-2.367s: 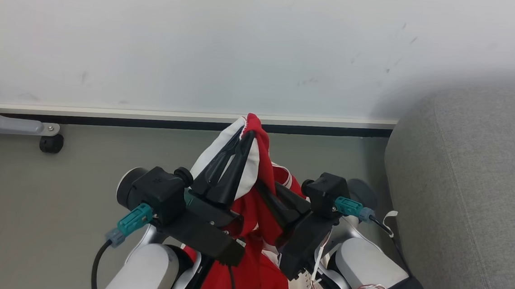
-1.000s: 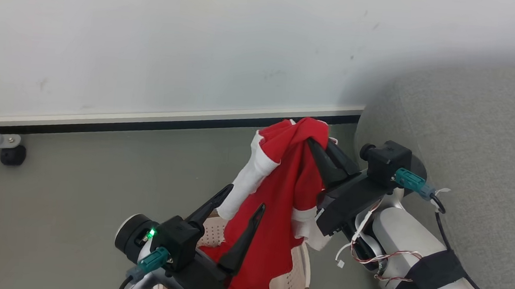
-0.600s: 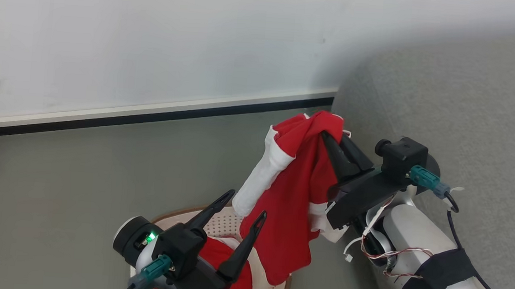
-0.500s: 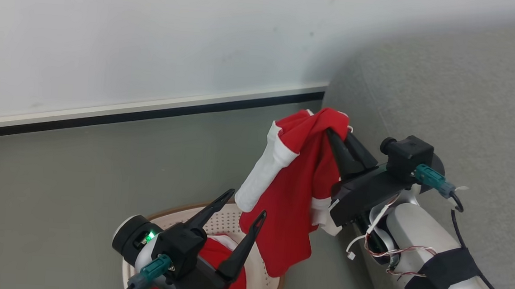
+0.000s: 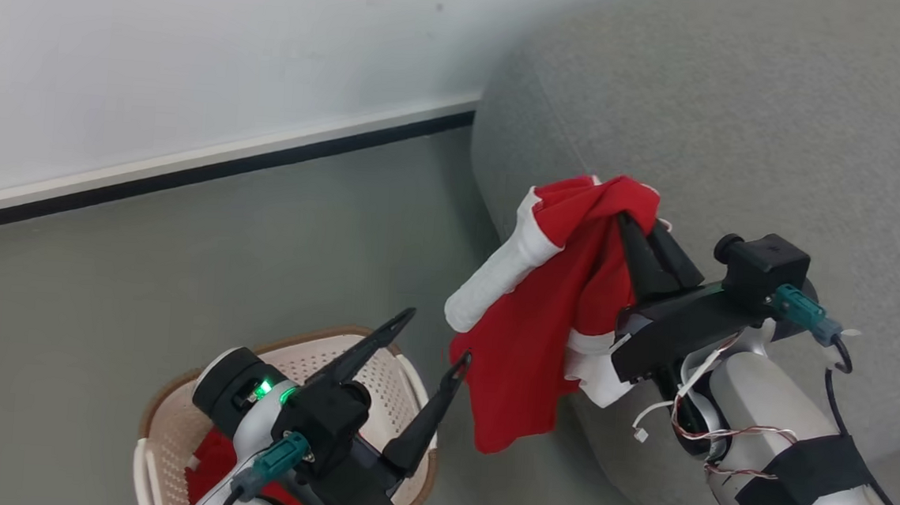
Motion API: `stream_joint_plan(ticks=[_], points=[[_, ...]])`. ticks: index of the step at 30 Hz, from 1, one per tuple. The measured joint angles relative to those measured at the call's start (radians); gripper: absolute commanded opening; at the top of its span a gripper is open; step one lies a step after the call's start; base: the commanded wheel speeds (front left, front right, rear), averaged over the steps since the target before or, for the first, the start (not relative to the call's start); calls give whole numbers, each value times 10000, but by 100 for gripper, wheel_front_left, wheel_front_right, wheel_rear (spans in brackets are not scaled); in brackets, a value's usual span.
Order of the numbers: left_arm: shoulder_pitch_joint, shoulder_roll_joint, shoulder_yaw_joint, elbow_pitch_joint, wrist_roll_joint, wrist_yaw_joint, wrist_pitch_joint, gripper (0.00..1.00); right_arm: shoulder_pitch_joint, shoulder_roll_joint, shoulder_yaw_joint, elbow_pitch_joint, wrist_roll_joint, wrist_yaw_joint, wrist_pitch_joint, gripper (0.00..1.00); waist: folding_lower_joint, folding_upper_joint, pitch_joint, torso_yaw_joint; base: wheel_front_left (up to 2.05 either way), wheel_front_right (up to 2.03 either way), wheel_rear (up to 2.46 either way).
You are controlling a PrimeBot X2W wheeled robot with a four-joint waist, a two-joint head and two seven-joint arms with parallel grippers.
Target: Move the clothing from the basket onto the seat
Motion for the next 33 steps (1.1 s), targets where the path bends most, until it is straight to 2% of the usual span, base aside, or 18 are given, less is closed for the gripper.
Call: stream_joint_plan(ticks=[8, 18, 25, 33], points=[[-247, 67, -136, -128, 109, -77, 186, 100, 58, -180, -405, -73, 194, -121, -13, 0, 0, 0, 392, -649, 0, 0, 0], [-616, 136, -209, -291, 393, -161, 362, 100, 57, -433, -1012, -146, 376, -207, -88, 0, 0, 0, 922, -1051, 0, 0, 0], [-821, 207, -247, -435, 489, -169, 439, 100, -1273, -830, -1691, 81, 474, -184, -98, 0, 1, 0, 1260, -1197, 0, 0, 0], [-1221, 178, -374, -621, 562, -257, 523, 100, -2669, -1649, -2583, 698, 637, -107, -100, 0, 0, 0, 1695, -1241, 0, 0, 0]])
